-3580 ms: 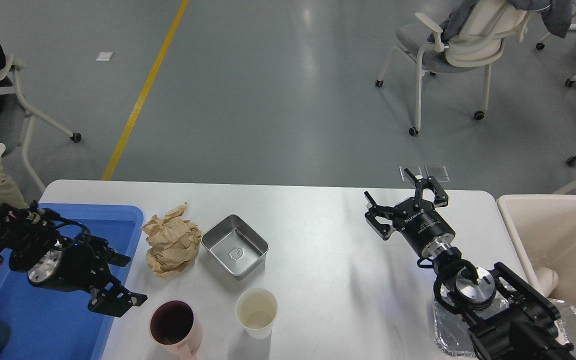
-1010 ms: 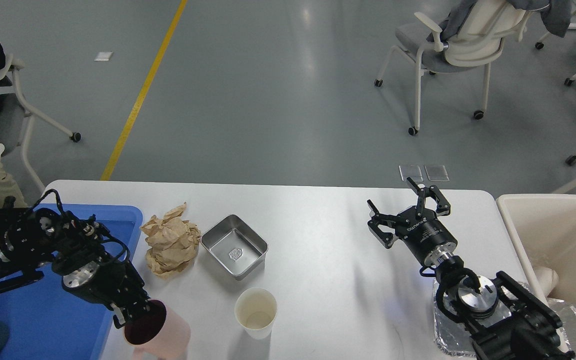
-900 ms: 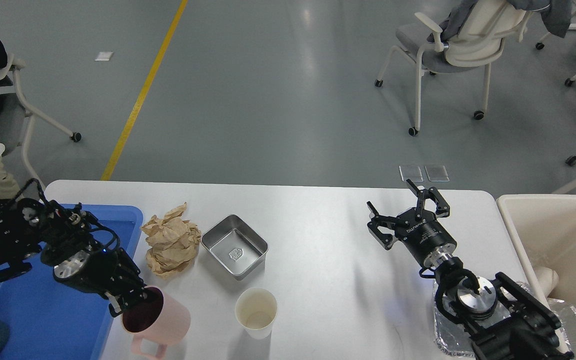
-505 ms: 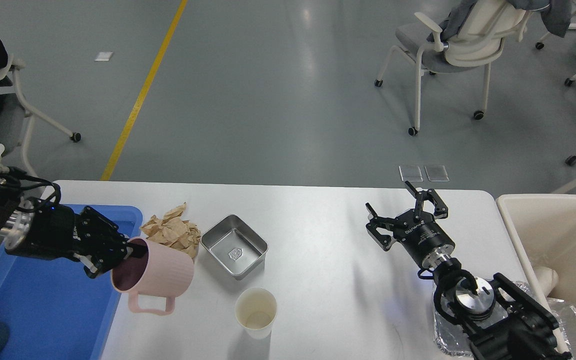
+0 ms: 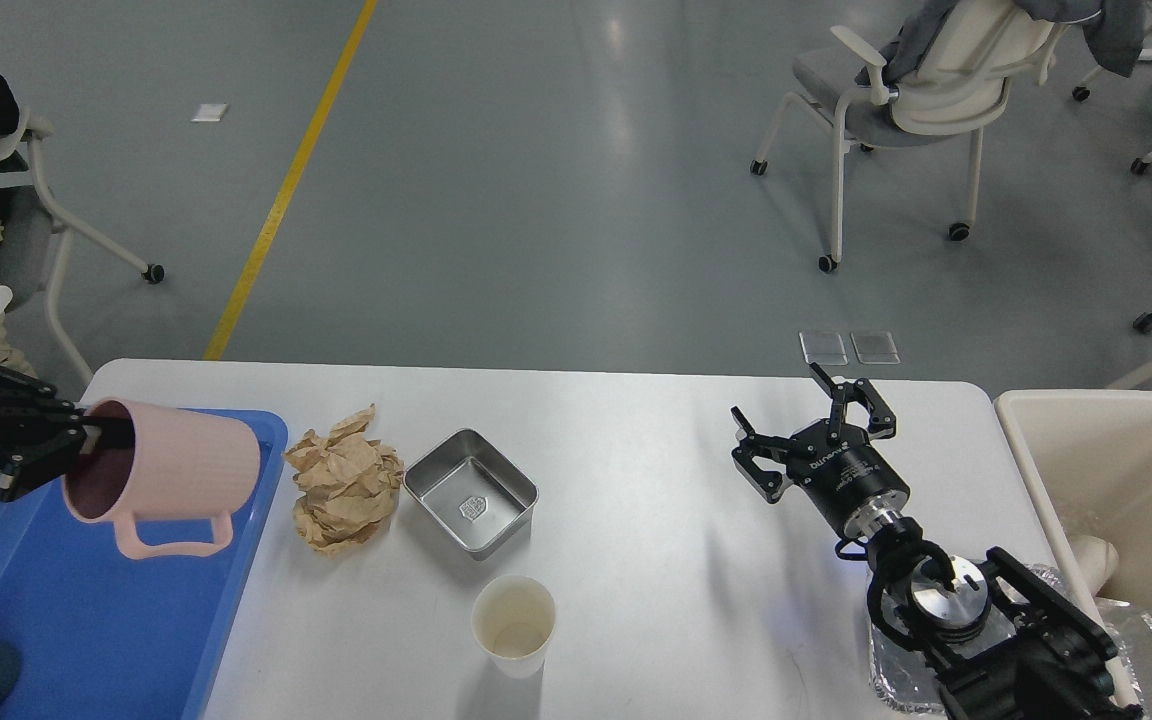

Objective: Tidy desktop
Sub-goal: 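Lift the pink mug and lower it into the blue tray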

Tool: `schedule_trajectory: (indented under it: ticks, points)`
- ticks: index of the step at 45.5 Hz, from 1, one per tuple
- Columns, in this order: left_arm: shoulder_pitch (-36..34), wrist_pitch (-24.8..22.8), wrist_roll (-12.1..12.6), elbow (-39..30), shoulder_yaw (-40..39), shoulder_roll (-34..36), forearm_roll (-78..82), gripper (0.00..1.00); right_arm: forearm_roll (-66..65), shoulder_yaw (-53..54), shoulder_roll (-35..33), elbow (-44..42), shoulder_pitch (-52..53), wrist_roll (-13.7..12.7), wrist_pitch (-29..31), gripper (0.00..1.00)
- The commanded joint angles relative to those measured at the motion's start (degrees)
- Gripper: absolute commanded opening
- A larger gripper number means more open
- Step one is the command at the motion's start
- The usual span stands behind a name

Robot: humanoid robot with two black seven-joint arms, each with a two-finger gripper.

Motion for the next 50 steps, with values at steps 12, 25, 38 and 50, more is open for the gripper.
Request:
schedule_trajectory:
  ticks: [12, 25, 38, 50]
  points:
    - [3.1, 5.2, -1.4, 1.0, 2.1, 7.8, 10.8, 0.03, 0.0, 0.0, 0.0, 0.2, 0.4, -0.1, 0.0, 1.0]
    - [10.8, 16.1, -1.2, 3.7, 3.3, 7.3, 21.9, 0.03, 0.0, 0.0, -0.1, 0.2, 0.3, -0.1, 0.1, 1.0]
    - [12.7, 20.9, -0.8, 10.5, 3.3, 3.9, 27.6, 0.03, -0.1, 0.0, -0.1, 0.2, 0.4, -0.1, 0.1, 1.0]
    - [14.3, 21.7, -0.4, 17.5, 3.4, -3.0, 27.6, 0.03, -0.1, -0.1, -0.1, 0.2, 0.4, -0.1, 0.1, 1.0]
